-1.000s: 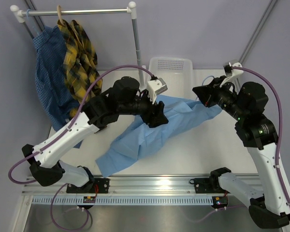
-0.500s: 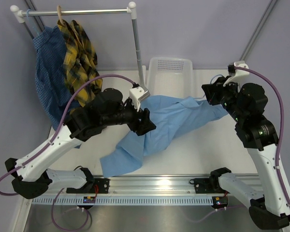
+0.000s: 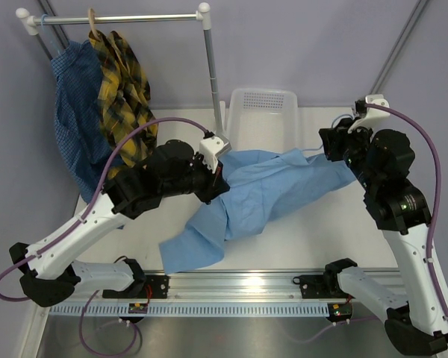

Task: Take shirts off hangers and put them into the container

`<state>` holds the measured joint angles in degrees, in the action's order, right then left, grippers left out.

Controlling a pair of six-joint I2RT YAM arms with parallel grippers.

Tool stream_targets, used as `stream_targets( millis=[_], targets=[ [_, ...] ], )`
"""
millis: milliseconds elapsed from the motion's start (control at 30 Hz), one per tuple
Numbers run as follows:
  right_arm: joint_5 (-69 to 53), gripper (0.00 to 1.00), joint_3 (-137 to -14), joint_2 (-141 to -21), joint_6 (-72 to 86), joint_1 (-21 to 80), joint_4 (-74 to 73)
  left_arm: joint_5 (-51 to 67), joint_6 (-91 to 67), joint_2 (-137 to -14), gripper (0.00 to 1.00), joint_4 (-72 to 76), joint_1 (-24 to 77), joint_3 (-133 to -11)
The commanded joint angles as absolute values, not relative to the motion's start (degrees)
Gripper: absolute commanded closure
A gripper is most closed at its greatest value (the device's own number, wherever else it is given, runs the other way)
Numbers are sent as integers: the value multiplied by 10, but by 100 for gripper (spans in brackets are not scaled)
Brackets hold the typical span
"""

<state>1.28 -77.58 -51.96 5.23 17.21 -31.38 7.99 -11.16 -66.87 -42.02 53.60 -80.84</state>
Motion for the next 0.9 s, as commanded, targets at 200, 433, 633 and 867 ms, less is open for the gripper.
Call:
stream_targets(
  millis=[200, 433, 633, 867],
  targets=[
    [151, 100, -790, -509, 4, 173, -304, -15, -99, -602, 100, -454, 512, -773],
    [211, 100, -870, -526, 20, 173, -340, -25, -127, -556, 100, -454, 499, -677],
    [250, 100, -924, -527, 21, 173, -365, -83, -179, -491, 100, -454, 456, -601],
    [216, 100, -974, -534, 49, 173, -381, -13, -199, -487, 100, -447, 412, -556]
  ],
)
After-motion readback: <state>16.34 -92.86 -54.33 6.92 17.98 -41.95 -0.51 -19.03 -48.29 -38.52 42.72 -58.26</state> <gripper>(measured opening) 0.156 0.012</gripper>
